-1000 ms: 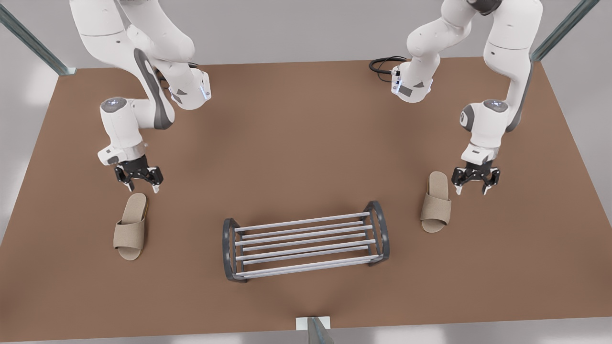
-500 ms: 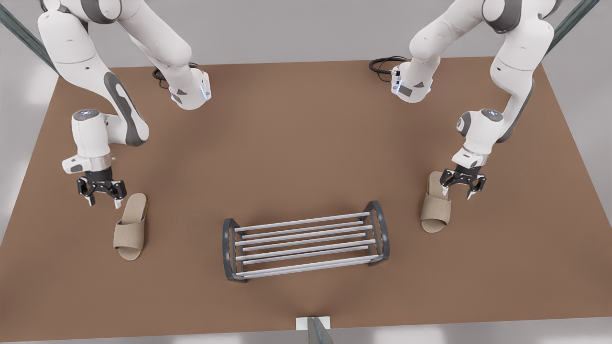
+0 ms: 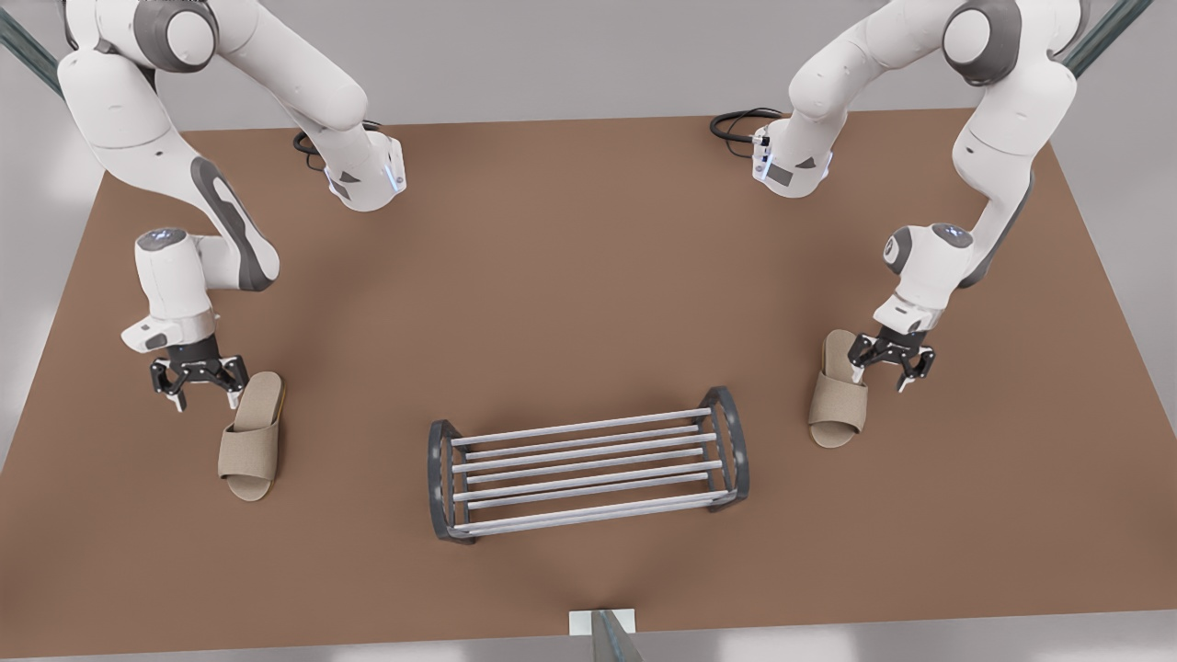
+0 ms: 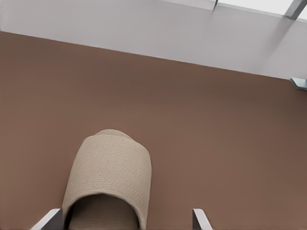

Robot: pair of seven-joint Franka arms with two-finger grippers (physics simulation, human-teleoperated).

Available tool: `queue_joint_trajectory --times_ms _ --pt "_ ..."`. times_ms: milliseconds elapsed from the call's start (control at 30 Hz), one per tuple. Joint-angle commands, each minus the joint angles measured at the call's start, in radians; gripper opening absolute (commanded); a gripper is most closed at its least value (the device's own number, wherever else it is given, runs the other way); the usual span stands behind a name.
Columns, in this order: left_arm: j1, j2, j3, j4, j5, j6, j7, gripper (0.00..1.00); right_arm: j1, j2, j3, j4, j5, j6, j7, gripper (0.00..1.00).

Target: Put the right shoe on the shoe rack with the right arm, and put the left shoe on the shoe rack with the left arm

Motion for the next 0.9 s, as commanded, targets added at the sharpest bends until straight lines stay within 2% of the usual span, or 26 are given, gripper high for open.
queue_joint_trajectory --times_ms 0,167,267,533,567,633,867 --pt "0.0 0.003 0.0 0.001 0.007 0.0 0.01 0.98 -0.001 0.015 0.0 0.01 -0.004 0.002 -0.075 1.0" --pt "-0.003 0.022 -0.001 0.017 0.013 0.001 0.011 0.98 -0.021 0.032 0.002 0.026 -0.007 0.0 -0.075 1.0" --pt "-0.004 0.04 -0.001 0.024 0.013 0.001 0.011 0.98 -0.022 0.118 0.0 0.073 -0.039 0.002 -0.076 1.0" --pt "-0.013 0.068 -0.001 0.033 0.015 0.001 0.011 0.96 -0.044 0.147 0.0 0.09 -0.073 0.002 -0.076 1.0" --pt "-0.013 0.069 -0.001 0.033 0.015 0.001 0.011 0.94 -0.044 0.149 0.0 0.099 -0.073 0.002 -0.076 1.0" --pt "-0.013 0.068 -0.003 0.036 0.015 0.001 0.011 0.78 -0.042 0.161 0.0 0.113 -0.073 0.002 -0.076 1.0" --pt "-0.009 0.068 -0.004 0.036 0.013 0.001 0.01 0.53 -0.041 0.193 0.0 0.139 -0.073 0.002 -0.073 1.0"
